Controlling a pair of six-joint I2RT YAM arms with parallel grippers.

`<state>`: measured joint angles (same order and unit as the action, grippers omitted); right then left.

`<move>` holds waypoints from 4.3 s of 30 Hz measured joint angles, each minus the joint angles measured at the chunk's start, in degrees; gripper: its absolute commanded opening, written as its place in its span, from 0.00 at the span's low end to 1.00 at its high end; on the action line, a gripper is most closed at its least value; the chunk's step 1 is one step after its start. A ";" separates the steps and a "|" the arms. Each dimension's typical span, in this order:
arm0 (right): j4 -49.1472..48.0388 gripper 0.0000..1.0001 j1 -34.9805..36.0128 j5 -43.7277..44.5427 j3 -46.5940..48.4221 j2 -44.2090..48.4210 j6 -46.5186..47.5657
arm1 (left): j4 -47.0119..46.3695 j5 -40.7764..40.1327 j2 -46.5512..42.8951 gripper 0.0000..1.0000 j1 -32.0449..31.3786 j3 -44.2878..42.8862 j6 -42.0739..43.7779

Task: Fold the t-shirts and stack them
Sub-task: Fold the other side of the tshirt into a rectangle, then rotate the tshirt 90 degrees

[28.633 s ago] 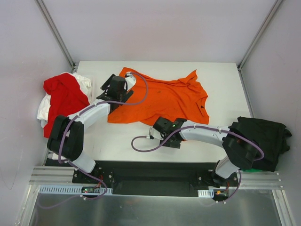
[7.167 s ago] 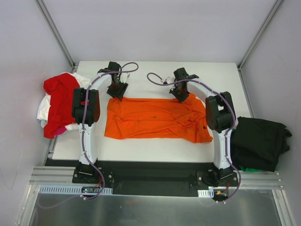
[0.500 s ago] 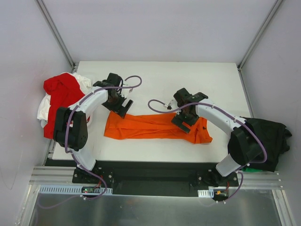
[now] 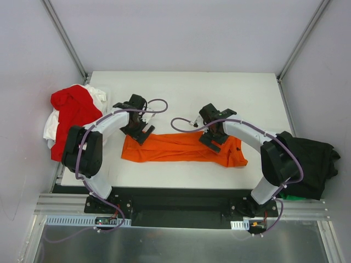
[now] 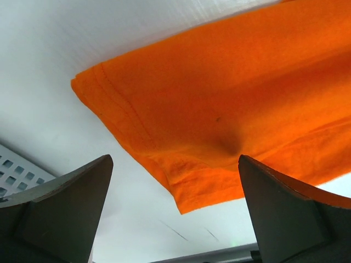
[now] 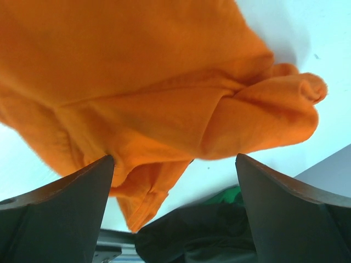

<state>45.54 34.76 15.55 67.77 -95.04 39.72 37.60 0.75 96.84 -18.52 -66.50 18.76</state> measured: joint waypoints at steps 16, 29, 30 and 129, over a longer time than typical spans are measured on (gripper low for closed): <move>-14.45 0.96 0.07 9.97 -6.10 -5.29 5.27 | -11.56 -17.94 0.20 0.99 -6.16 8.04 0.59; -21.05 0.96 1.01 17.20 -4.22 -9.62 10.82 | -17.77 -25.40 -2.51 0.99 -9.70 12.85 1.20; -21.14 0.96 0.85 17.64 -3.23 -10.56 11.32 | -18.40 -25.46 -3.08 0.99 -10.03 13.57 1.20; -34.03 0.96 -4.15 18.23 59.89 -54.84 40.85 | -20.48 -26.25 10.12 0.99 -52.06 -1.14 17.75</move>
<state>11.51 30.61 33.78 127.66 -149.88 80.58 17.12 -25.50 106.96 -70.59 -67.64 36.51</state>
